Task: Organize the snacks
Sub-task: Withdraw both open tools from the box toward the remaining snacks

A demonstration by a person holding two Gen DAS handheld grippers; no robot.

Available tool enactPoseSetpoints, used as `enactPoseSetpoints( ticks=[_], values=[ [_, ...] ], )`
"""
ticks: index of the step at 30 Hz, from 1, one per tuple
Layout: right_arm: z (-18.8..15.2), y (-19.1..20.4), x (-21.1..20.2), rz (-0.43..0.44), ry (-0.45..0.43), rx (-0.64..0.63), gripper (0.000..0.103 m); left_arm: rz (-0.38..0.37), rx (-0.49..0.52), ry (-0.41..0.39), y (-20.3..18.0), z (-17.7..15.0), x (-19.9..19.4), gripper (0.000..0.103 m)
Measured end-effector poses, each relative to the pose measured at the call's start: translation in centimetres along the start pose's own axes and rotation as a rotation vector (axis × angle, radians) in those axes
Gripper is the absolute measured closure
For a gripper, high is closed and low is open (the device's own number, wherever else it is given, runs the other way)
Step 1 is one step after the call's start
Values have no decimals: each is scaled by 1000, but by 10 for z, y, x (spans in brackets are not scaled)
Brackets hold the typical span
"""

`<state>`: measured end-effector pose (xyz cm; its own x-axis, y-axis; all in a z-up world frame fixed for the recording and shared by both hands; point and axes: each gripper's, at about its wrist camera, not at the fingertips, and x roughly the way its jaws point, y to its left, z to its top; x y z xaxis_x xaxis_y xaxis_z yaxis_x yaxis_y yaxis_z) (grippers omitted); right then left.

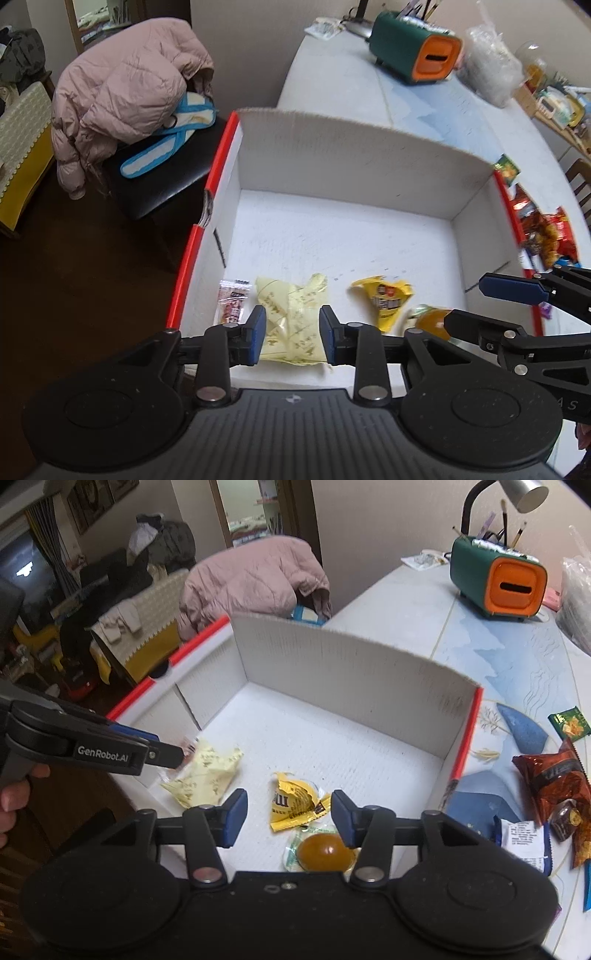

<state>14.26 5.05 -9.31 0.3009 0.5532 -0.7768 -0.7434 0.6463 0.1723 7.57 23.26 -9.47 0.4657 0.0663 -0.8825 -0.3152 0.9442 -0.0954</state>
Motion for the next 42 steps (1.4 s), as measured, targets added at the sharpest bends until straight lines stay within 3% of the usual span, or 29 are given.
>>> enactPoseSetpoints(
  ticks=[2,4,9,22,27,29,35,42],
  values=[
    [0,0,-9,7,-21,7,50,-11,8,-28,-5,-2,-10,57],
    [-1,0,-19,10,-42,14,48,-21,20,-60,-12,-4,-20,51],
    [-5,-2,-46,7,-101,28,38,-46,47,-121,-31,-5,-42,51],
    [-29,-34,-117,-39,-251,69,17,-156,146,-235,-104,-10,-72,37],
    [-46,-58,-139,-65,-291,95,10,-190,165,-245,-134,-13,-74,36],
    [-53,-68,-146,-72,-302,107,7,-200,166,-250,-146,-15,-74,28],
    [-76,-103,-168,-112,-328,141,0,-247,179,-253,-186,-21,-69,25],
    [-110,-150,-179,-164,-275,155,0,-274,192,-213,-237,-31,-46,23]
  ],
)
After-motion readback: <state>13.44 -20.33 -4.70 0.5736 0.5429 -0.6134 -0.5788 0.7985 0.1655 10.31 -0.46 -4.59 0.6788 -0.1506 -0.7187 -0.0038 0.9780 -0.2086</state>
